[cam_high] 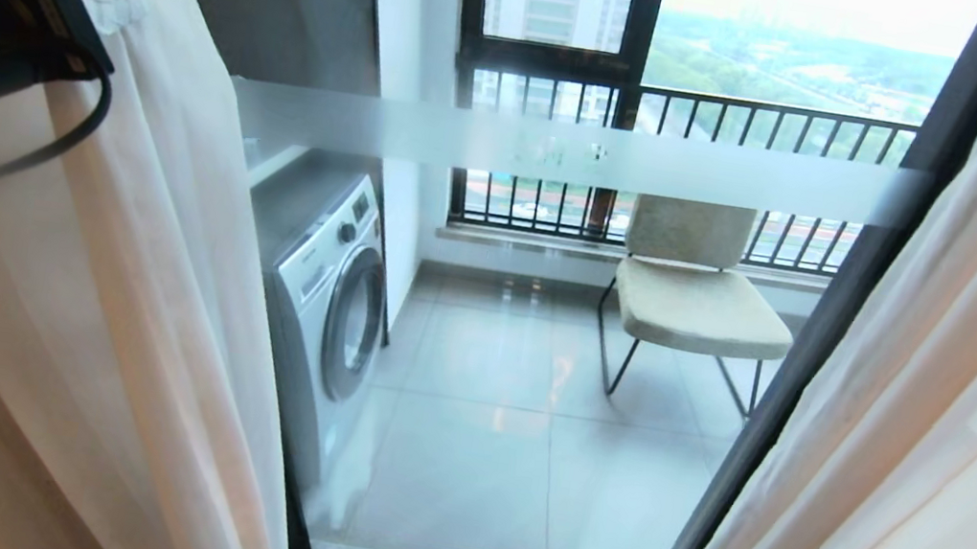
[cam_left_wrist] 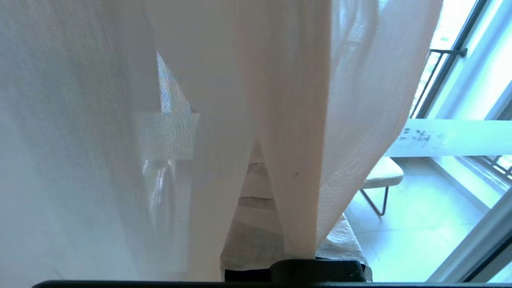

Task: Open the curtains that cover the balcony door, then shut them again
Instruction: Close the inner curtains on both sides

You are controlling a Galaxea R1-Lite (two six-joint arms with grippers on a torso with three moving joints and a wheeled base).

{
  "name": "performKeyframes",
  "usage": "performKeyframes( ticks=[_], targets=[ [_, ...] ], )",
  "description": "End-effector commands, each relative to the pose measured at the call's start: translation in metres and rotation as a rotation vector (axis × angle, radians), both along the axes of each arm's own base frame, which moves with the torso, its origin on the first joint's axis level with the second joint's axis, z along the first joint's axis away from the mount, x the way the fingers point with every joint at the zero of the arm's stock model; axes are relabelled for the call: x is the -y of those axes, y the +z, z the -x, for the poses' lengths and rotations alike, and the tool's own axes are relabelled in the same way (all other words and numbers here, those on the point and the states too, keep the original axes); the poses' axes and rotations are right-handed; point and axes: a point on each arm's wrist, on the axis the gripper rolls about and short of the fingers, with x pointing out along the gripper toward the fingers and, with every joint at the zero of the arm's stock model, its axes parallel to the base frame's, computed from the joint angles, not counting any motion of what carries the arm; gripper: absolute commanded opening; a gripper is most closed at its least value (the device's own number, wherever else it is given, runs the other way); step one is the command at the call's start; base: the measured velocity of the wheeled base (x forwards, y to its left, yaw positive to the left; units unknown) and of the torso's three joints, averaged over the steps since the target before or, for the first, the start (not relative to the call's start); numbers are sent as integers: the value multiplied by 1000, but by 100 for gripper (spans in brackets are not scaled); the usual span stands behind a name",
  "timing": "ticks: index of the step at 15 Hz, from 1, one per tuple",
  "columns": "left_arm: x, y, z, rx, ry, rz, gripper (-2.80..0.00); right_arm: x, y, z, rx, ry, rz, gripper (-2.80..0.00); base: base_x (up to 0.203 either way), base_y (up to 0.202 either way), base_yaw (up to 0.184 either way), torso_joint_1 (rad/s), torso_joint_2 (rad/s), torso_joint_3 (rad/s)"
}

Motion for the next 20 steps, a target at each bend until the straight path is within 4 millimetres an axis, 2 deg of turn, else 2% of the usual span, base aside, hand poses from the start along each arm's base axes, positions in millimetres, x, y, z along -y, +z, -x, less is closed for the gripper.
performKeyframes(
  ticks=[1, 20],
  targets=[
    [0, -1, -2, -3, -2, 1, -280, 0, 0, 0, -2, 1, 0, -280, 0, -188, 4, 2, 2, 2],
    [0, -6, -9, -20, -5, 3, -280, 0, 0, 0, -2, 1, 0, -280, 0, -191, 2, 3, 2, 2]
  ],
)
